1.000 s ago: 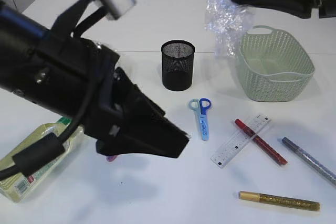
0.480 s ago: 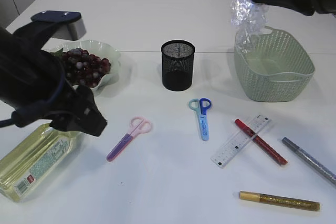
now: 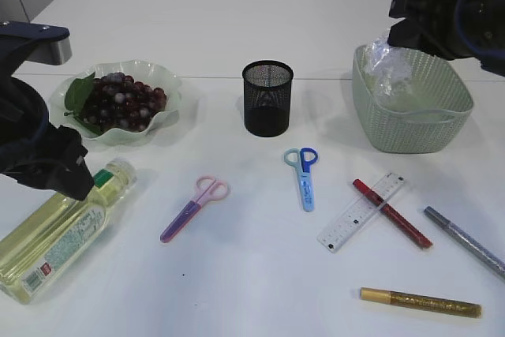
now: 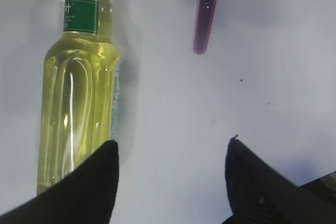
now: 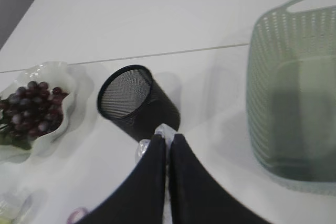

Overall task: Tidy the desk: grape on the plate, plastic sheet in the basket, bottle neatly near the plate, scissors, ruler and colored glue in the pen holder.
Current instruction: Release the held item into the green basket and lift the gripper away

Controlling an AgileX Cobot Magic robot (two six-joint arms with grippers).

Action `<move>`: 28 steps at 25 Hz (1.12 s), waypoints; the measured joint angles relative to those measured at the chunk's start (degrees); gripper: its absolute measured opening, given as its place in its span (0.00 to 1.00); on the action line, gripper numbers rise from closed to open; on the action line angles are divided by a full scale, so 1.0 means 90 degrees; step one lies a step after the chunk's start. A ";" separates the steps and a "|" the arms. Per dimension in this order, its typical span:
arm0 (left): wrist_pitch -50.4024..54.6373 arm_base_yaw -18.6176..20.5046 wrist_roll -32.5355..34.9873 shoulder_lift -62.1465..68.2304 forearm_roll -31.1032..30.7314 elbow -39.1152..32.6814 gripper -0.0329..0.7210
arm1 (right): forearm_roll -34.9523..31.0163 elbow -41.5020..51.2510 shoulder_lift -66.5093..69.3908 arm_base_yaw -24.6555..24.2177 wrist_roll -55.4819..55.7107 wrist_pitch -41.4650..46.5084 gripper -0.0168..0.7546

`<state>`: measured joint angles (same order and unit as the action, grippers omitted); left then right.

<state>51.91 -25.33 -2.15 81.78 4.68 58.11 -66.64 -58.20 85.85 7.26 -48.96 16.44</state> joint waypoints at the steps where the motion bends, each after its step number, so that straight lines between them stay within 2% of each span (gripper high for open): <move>1: 0.0016 0.0000 -0.0032 0.0000 -0.0010 0.0000 0.66 | 0.0000 -0.0084 0.0161 -0.0055 -0.0012 -0.0103 0.04; 9: 0.0072 0.0000 -0.0070 0.0000 0.0001 0.0000 0.66 | 0.0004 -0.1049 0.1465 -0.0630 -0.0234 -0.0538 0.04; 17: 0.0260 0.0000 -0.0070 0.0000 0.0014 0.0000 0.66 | -0.0008 -0.1441 0.2133 -0.0632 -0.0478 -0.1426 0.07; 20: 0.0300 0.0000 -0.0070 0.0000 0.0062 0.0000 0.66 | -0.0032 -0.1443 0.2147 -0.0643 -0.0504 -0.1596 0.20; 23: 0.0300 0.0000 -0.0070 0.0000 0.0166 0.0000 0.65 | -0.0117 -0.1443 0.2147 -0.0643 -0.0520 -0.1525 0.43; 25: 0.0308 0.0000 -0.0070 0.0000 0.0226 0.0000 0.65 | -0.0150 -0.1443 0.2147 -0.0643 -0.0520 -0.1274 0.54; 28: 0.0314 0.0000 -0.0070 0.0000 0.0266 0.0000 0.65 | -0.0158 -0.1453 0.2147 -0.0643 -0.0504 -0.0627 0.61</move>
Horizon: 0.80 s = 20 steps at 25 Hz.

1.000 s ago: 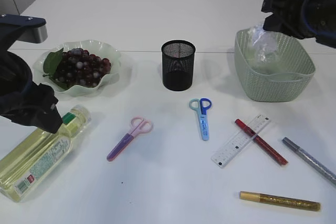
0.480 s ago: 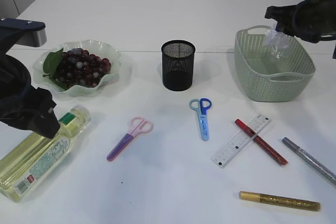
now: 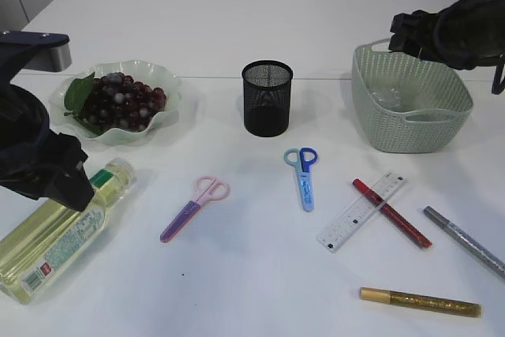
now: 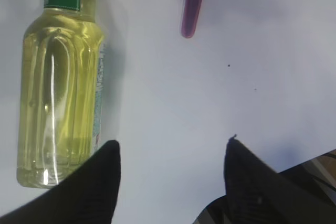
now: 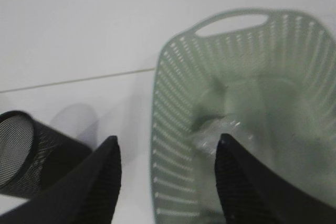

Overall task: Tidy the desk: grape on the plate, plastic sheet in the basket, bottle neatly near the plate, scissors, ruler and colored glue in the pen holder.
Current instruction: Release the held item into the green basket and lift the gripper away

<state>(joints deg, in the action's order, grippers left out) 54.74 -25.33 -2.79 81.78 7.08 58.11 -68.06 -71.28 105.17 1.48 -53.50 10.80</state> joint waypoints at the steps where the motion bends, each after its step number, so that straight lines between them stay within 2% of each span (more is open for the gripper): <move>1: 0.0011 0.0000 0.0000 0.0000 0.0000 0.0000 0.64 | 0.0000 0.0000 0.0000 0.0000 0.0082 0.0252 0.61; 4: 0.0051 0.0000 0.0000 0.0000 0.0010 0.0000 0.64 | 0.0154 0.0000 -0.0129 0.0000 0.0557 0.0715 0.62; 6: 0.0083 0.0000 0.0000 0.0000 0.0010 0.0000 0.64 | 0.0616 0.0000 -0.0363 0.0000 0.1102 0.0943 0.63; 8: 0.0139 0.0000 0.0000 0.0000 0.0010 0.0000 0.63 | 0.1528 0.0000 -0.0638 0.0000 0.2091 0.1240 0.63; 11: 0.0166 0.0000 0.0000 0.0000 0.0010 0.0000 0.62 | 0.3626 0.0000 -0.1085 0.0000 0.3907 0.1969 0.63; 14: 0.0166 0.0000 0.0000 0.0000 0.0010 0.0000 0.62 | 0.5293 0.0000 -0.1522 0.0000 0.5255 0.2892 0.63; 17: 0.0166 0.0000 0.0000 0.0000 -0.0063 0.0000 0.62 | 0.5990 0.0000 -0.1959 0.0014 0.5664 0.3549 0.61; 20: 0.0166 0.0000 -0.0003 0.0000 -0.0151 0.0000 0.62 | 0.6121 0.0027 -0.2438 0.0014 0.5771 0.4003 0.60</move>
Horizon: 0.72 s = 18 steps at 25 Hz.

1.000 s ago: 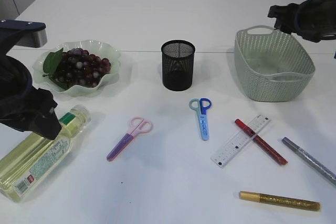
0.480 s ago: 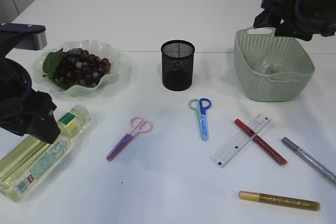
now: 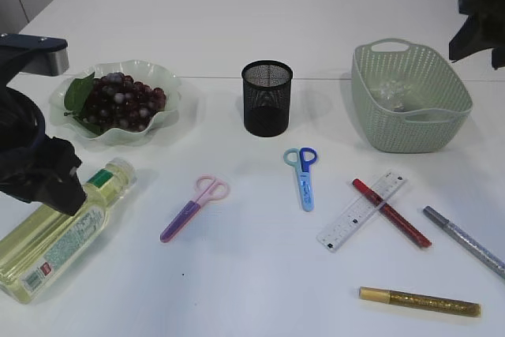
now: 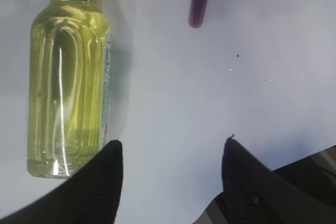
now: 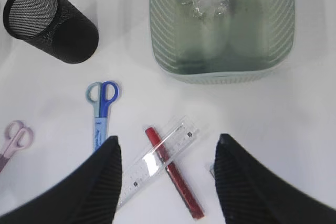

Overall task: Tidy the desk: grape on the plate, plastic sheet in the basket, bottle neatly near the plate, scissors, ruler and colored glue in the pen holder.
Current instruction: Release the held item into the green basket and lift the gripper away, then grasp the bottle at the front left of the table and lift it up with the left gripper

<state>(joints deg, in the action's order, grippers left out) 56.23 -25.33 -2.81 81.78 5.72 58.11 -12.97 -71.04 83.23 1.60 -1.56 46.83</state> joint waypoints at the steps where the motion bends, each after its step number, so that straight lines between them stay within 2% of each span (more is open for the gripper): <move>1: 0.0000 0.0000 0.0000 0.0000 -0.0012 0.0000 0.62 | 0.0010 0.0052 -0.0182 0.0000 0.0026 0.0114 0.60; 7: 0.0000 0.0000 0.0000 0.0000 -0.0360 0.0000 0.62 | 0.0107 0.0848 -0.1228 0.0000 0.0117 0.0818 0.60; 12: 0.0041 0.0000 0.0000 0.0000 -0.0348 0.0000 0.62 | 0.0493 0.1554 -0.2077 0.0000 0.0173 0.1208 0.60; 18: 0.0117 0.0000 0.0000 0.0000 -0.0433 0.0000 0.62 | 0.0605 0.1709 -0.2509 0.0000 0.0173 0.1933 0.59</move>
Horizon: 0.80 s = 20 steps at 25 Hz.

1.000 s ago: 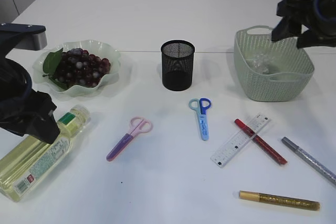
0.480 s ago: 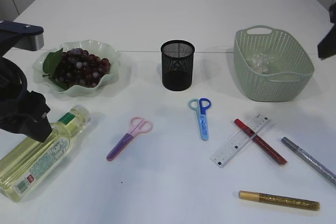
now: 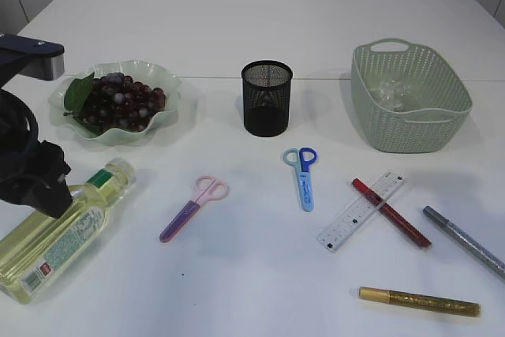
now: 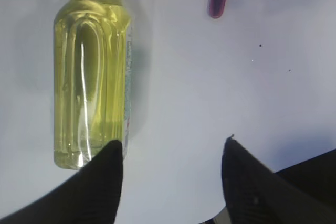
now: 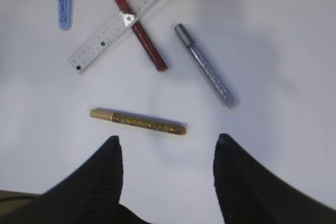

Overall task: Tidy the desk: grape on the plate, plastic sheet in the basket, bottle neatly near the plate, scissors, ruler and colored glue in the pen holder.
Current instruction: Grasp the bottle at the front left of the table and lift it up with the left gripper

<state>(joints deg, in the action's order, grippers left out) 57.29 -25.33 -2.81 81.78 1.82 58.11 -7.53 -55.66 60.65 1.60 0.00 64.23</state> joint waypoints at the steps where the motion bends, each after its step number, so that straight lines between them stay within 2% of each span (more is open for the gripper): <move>1: 0.0032 0.0000 0.0000 0.0000 -0.0025 0.0000 0.62 | 0.0018 0.0000 -0.0010 0.0000 0.0000 0.0154 0.59; 6: 0.0057 0.0098 0.0000 0.0000 -0.0552 0.0000 0.62 | 0.0022 0.0000 -0.0066 0.0000 -0.0191 0.0478 0.59; 11: 0.0083 0.0506 0.0074 0.0311 -0.0710 0.0000 0.64 | -0.0004 0.0000 -0.0127 0.0000 -0.0254 0.0493 0.59; 12: 0.0083 0.0566 0.0118 0.0425 -0.0717 0.0000 0.67 | -0.0003 0.0000 -0.0127 0.0000 -0.0299 0.0477 0.59; 15: 0.0053 0.0632 0.0195 0.0884 -0.0768 0.0000 0.86 | -0.0016 0.0000 -0.0127 0.0000 -0.0394 0.0460 0.59; 17: 0.0038 0.0643 0.0210 0.1126 -0.0800 0.0000 0.91 | -0.0016 0.0000 -0.0127 0.0000 -0.0419 0.0460 0.59; 20: 0.0015 0.0643 0.0225 0.1390 -0.0831 0.0018 0.91 | -0.0016 0.0000 -0.0127 0.0025 -0.0430 0.0452 0.59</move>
<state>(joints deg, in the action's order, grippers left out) 57.42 -19.55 -0.79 94.29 -5.66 58.28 -7.67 -55.66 59.51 1.83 -3.87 68.30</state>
